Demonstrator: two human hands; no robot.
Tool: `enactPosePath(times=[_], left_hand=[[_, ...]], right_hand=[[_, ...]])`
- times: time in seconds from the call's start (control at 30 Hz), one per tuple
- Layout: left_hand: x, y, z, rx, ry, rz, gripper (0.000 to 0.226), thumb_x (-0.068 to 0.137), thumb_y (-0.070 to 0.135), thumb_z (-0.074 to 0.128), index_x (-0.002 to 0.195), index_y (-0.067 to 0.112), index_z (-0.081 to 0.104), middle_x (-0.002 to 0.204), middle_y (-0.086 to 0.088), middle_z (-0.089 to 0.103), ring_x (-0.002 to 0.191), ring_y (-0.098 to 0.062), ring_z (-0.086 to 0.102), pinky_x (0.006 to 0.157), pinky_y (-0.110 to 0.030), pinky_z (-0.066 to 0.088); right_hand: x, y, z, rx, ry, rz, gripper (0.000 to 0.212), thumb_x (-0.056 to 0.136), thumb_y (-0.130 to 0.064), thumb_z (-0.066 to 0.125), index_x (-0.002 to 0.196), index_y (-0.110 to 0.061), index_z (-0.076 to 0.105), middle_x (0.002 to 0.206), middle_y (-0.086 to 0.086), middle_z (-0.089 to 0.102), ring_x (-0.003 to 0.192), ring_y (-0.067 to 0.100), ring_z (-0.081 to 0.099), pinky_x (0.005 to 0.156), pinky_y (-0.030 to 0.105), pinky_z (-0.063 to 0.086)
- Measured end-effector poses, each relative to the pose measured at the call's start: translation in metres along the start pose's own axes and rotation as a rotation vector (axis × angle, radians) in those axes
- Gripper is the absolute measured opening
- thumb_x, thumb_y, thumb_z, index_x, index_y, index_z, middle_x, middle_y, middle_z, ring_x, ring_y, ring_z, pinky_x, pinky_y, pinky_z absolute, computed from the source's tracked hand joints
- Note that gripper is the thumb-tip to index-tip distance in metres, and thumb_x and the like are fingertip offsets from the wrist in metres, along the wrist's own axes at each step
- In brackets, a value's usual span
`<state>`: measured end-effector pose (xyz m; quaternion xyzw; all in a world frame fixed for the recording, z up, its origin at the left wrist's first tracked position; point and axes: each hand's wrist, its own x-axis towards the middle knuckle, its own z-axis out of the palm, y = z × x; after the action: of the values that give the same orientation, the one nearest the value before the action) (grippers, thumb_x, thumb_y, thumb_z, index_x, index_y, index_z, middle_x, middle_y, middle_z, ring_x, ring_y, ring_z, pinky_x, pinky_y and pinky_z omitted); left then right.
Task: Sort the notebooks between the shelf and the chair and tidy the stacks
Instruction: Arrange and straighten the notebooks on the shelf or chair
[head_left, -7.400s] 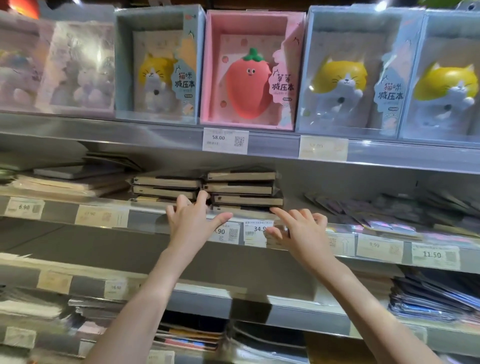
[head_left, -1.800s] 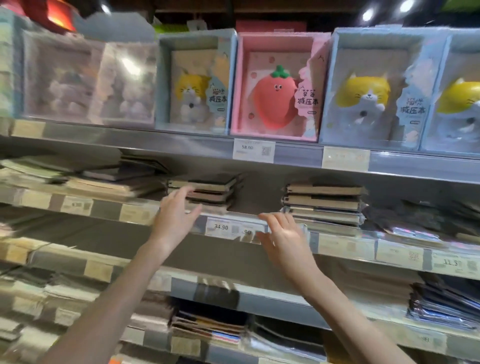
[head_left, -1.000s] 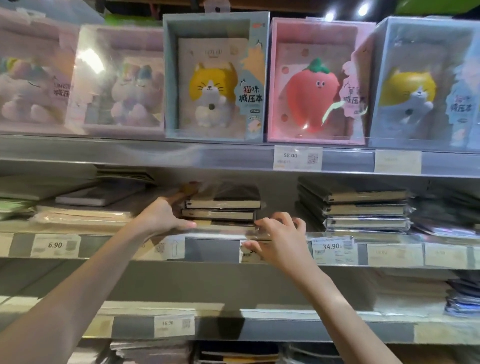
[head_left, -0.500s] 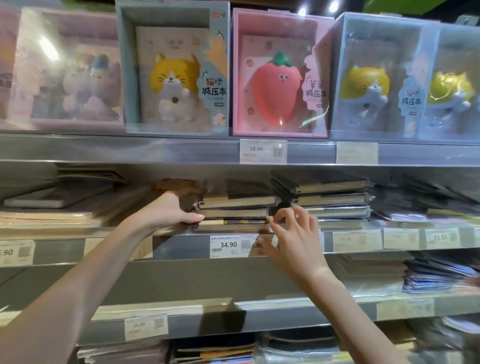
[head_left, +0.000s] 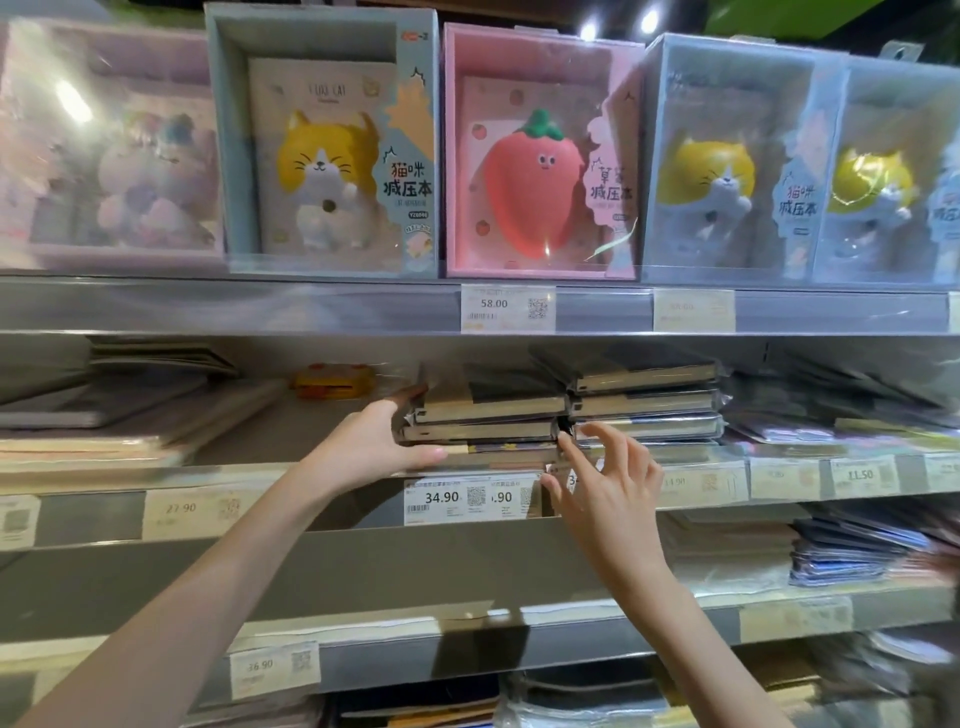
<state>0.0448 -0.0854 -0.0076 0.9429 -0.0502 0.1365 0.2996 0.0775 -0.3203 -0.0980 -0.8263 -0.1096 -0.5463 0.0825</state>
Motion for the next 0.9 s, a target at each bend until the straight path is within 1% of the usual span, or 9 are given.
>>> enactPosePath(times=[0.13, 0.27, 0.33, 0.47, 0.57, 0.67, 0.77, 0.83, 0.9], left_hand=[[-0.005, 0.004, 0.009, 0.103, 0.096, -0.038, 0.062, 0.074, 0.05, 0.07, 0.123, 0.017, 0.052, 0.123, -0.004, 0.06, 0.11, -0.022, 0.057, 0.086, -0.033, 0.049], [-0.011, 0.005, 0.016, 0.109, 0.217, -0.052, 0.06, 0.074, 0.049, 0.07, 0.12, 0.014, 0.055, 0.121, -0.008, 0.063, 0.113, -0.024, 0.057, 0.085, -0.035, 0.048], [-0.016, 0.007, 0.019, 0.112, 0.274, -0.046, 0.057, 0.075, 0.048, 0.07, 0.118, 0.013, 0.056, 0.117, -0.009, 0.065, 0.111, -0.025, 0.057, 0.083, -0.034, 0.046], [-0.023, 0.01, 0.022, 0.059, 0.372, -0.028, 0.062, 0.074, 0.046, 0.072, 0.125, 0.013, 0.056, 0.119, -0.01, 0.065, 0.112, -0.026, 0.058, 0.085, -0.032, 0.045], [-0.028, 0.007, 0.024, -0.02, 0.431, -0.006, 0.071, 0.071, 0.051, 0.071, 0.131, 0.017, 0.053, 0.117, -0.008, 0.066, 0.113, -0.021, 0.059, 0.091, -0.03, 0.044], [-0.028, 0.003, 0.023, -0.138, 0.463, 0.021, 0.069, 0.074, 0.058, 0.061, 0.129, 0.016, 0.055, 0.115, -0.008, 0.067, 0.111, -0.02, 0.06, 0.092, -0.03, 0.044], [-0.024, 0.0, 0.023, -0.193, 0.483, 0.023, 0.061, 0.079, 0.056, 0.058, 0.125, 0.015, 0.059, 0.117, -0.008, 0.066, 0.112, -0.018, 0.06, 0.091, -0.029, 0.043], [-0.02, -0.002, 0.025, -0.195, 0.5, 0.025, 0.06, 0.079, 0.055, 0.059, 0.123, 0.014, 0.06, 0.116, -0.008, 0.066, 0.109, -0.018, 0.062, 0.089, -0.03, 0.045], [-0.017, -0.004, 0.027, -0.193, 0.527, 0.029, 0.059, 0.079, 0.053, 0.06, 0.122, 0.013, 0.061, 0.115, -0.009, 0.067, 0.106, -0.02, 0.063, 0.086, -0.028, 0.045]], right_hand=[[-0.002, -0.007, 0.004, 0.058, 0.072, 0.047, 0.048, 0.066, -0.034, 0.081, 0.105, -0.01, 0.067, 0.119, 0.009, 0.038, 0.106, 0.028, 0.038, 0.074, 0.048, 0.047], [0.001, -0.009, 0.009, 0.118, 0.063, 0.083, 0.049, 0.079, -0.047, 0.057, 0.109, -0.008, 0.064, 0.125, 0.007, 0.036, 0.108, 0.026, 0.036, 0.077, 0.052, 0.043], [0.003, -0.011, 0.011, 0.262, 0.028, 0.123, 0.046, 0.077, -0.04, 0.061, 0.11, -0.007, 0.062, 0.127, 0.003, 0.033, 0.109, 0.023, 0.034, 0.08, 0.052, 0.038], [0.003, -0.012, 0.014, 0.449, 0.054, 0.13, 0.04, 0.075, -0.027, 0.067, 0.107, -0.008, 0.055, 0.121, 0.0, 0.032, 0.106, 0.018, 0.035, 0.083, 0.042, 0.027], [0.001, -0.012, 0.016, 0.482, 0.107, 0.11, 0.05, 0.069, -0.016, 0.078, 0.107, -0.014, 0.045, 0.116, 0.002, 0.034, 0.106, 0.019, 0.037, 0.08, 0.042, 0.031], [0.0, -0.012, 0.015, 0.497, 0.143, 0.121, 0.059, 0.065, -0.011, 0.083, 0.106, -0.017, 0.042, 0.116, 0.001, 0.034, 0.109, 0.019, 0.037, 0.083, 0.046, 0.038], [-0.001, -0.014, 0.012, 0.534, 0.144, 0.161, 0.065, 0.066, -0.009, 0.082, 0.115, -0.019, 0.039, 0.123, 0.001, 0.03, 0.116, 0.02, 0.034, 0.093, 0.057, 0.041], [-0.004, -0.018, 0.01, 0.537, 0.115, 0.148, 0.068, 0.075, -0.012, 0.075, 0.127, -0.023, 0.033, 0.135, 0.002, 0.025, 0.124, 0.019, 0.03, 0.1, 0.053, 0.034], [-0.007, -0.022, 0.009, 0.398, 0.053, 0.088, 0.06, 0.089, -0.025, 0.056, 0.14, -0.026, 0.025, 0.147, 0.001, 0.018, 0.133, 0.02, 0.022, 0.099, 0.047, 0.027]])
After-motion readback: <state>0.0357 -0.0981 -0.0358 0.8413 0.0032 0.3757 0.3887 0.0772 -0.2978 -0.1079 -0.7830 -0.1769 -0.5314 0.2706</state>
